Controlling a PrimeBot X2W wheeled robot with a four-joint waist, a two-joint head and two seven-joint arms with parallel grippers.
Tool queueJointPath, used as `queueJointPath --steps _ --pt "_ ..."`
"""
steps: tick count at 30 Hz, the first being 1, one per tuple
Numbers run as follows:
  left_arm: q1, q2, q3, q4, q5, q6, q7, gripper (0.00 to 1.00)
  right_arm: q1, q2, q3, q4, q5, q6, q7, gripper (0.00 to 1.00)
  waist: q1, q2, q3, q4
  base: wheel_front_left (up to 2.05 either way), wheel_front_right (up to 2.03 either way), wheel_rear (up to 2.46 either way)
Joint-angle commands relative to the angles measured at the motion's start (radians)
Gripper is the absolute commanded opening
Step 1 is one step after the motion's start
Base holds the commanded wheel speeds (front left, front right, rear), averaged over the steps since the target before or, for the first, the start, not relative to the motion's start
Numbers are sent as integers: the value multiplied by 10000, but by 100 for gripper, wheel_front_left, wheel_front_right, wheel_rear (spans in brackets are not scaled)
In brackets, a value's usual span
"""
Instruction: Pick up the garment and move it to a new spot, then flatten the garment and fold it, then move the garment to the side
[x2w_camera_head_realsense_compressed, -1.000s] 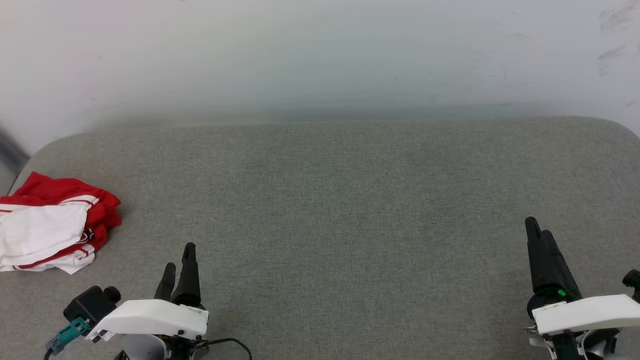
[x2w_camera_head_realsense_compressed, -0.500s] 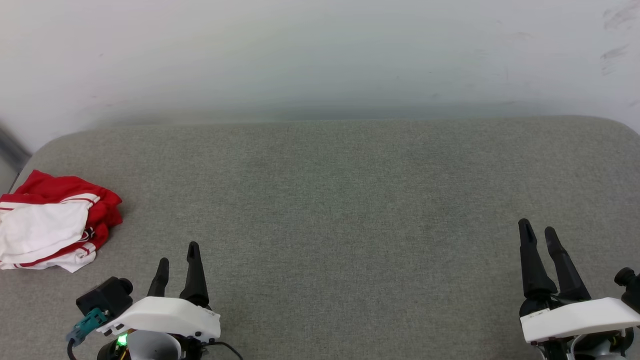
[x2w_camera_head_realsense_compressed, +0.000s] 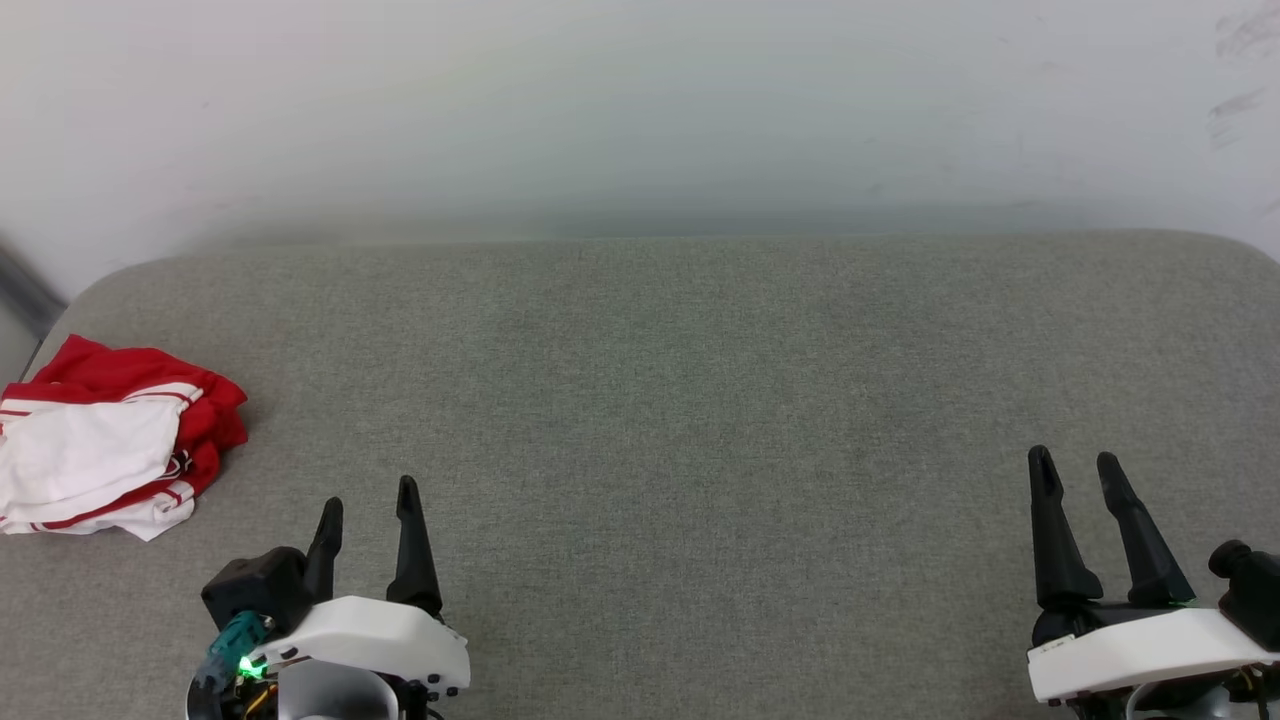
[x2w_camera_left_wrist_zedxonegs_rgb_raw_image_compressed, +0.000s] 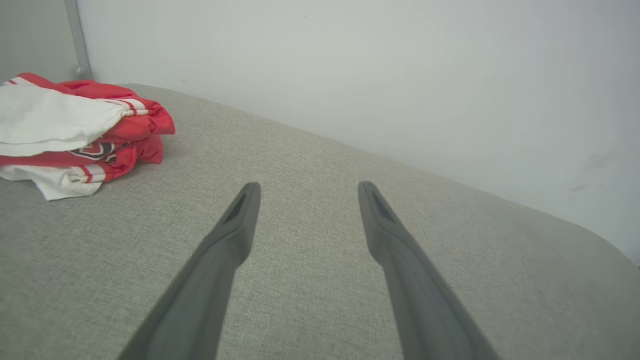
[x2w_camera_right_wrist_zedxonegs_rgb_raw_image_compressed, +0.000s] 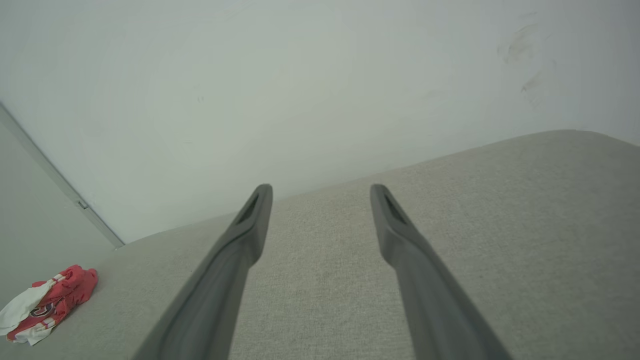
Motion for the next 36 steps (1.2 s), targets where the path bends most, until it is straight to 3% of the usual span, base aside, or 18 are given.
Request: queueJointPath --steps 1,18,36 --pt "-16 101 -105 -172 339 119 -114 100 -35 -7 4 -174 -385 0 -108 100 0 0 8 4 0 0 0" --pt "105 284 -629 -548 1868 590 -531 100 138 -4 -121 -429 -1807 0 -521 100 0 0 49 30 0 0 0" --pt "399 -32 -413 -956 3319 116 -948 100 333 -2 -108 -756 -2861 0 -935 100 0 0 202 127 0 0 0"
